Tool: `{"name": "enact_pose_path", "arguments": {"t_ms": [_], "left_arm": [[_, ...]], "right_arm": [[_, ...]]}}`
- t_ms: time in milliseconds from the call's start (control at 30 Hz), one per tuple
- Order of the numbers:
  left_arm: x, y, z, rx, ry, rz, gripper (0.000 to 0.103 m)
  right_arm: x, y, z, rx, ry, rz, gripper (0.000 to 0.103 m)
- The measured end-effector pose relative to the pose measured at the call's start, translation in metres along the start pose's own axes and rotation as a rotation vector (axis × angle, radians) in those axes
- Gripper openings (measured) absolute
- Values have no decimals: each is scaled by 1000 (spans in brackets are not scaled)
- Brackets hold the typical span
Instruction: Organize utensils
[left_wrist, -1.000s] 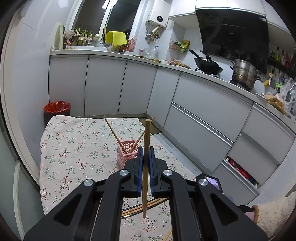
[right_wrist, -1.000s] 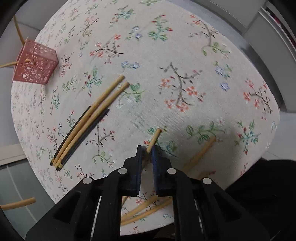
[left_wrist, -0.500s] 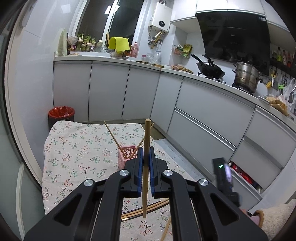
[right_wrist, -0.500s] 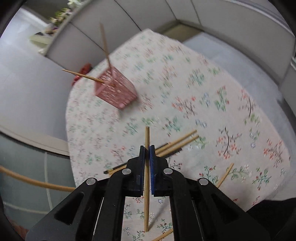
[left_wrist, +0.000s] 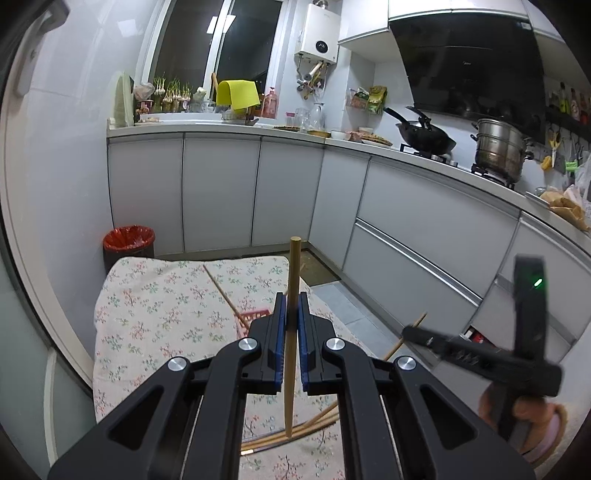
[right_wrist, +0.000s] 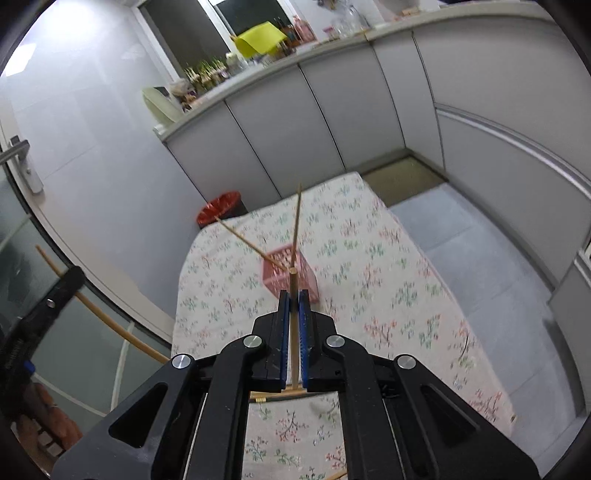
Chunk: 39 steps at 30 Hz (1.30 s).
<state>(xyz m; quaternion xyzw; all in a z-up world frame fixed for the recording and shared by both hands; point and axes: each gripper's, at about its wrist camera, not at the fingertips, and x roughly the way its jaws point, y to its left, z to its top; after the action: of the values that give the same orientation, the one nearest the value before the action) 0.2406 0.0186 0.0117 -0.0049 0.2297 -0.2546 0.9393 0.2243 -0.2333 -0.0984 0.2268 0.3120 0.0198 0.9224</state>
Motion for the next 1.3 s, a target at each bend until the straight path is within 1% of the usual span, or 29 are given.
{"name": "enact_pose_path", "arguments": {"t_ms": [167, 267, 467, 600, 700, 800, 900, 967, 1100, 1167, 1200, 1233, 1267, 1300], "left_arm": [[20, -1, 28, 5, -22, 43, 6], [38, 4, 46, -7, -46, 70, 6], [79, 15, 66, -29, -87, 122, 6], [111, 21, 67, -34, -95, 138, 6], [131, 25, 65, -25, -116, 165, 6], [147, 30, 66, -21, -96, 157, 6], [141, 38, 65, -37, -138, 162, 6], [127, 45, 66, -60, -167, 152, 6], [104, 55, 70, -60, -191, 169, 6], [99, 66, 68, -88, -166, 206, 8], [104, 82, 63, -142, -102, 224, 15], [110, 93, 58, -181, -55, 226, 19], [119, 108, 50, -231, 4, 231, 27], [137, 129, 36, -300, 100, 250, 35]], "right_arm": [[-14, 6, 44, -15, -75, 31, 4], [-18, 11, 72, -38, -146, 33, 4], [-9, 15, 108, -69, -219, 40, 4], [10, 15, 120, -82, -235, 41, 4], [29, 15, 125, -91, -235, 41, 4], [49, 15, 127, -98, -223, 44, 4], [67, 17, 128, -103, -214, 45, 4], [78, 22, 128, -114, -214, 49, 4], [94, 32, 126, -120, -202, 61, 4], [95, 36, 123, -127, -206, 65, 4], [95, 39, 123, -130, -207, 65, 4], [94, 41, 121, -136, -209, 67, 4], [93, 43, 121, -140, -209, 68, 4], [91, 45, 120, -143, -211, 72, 4]]}}
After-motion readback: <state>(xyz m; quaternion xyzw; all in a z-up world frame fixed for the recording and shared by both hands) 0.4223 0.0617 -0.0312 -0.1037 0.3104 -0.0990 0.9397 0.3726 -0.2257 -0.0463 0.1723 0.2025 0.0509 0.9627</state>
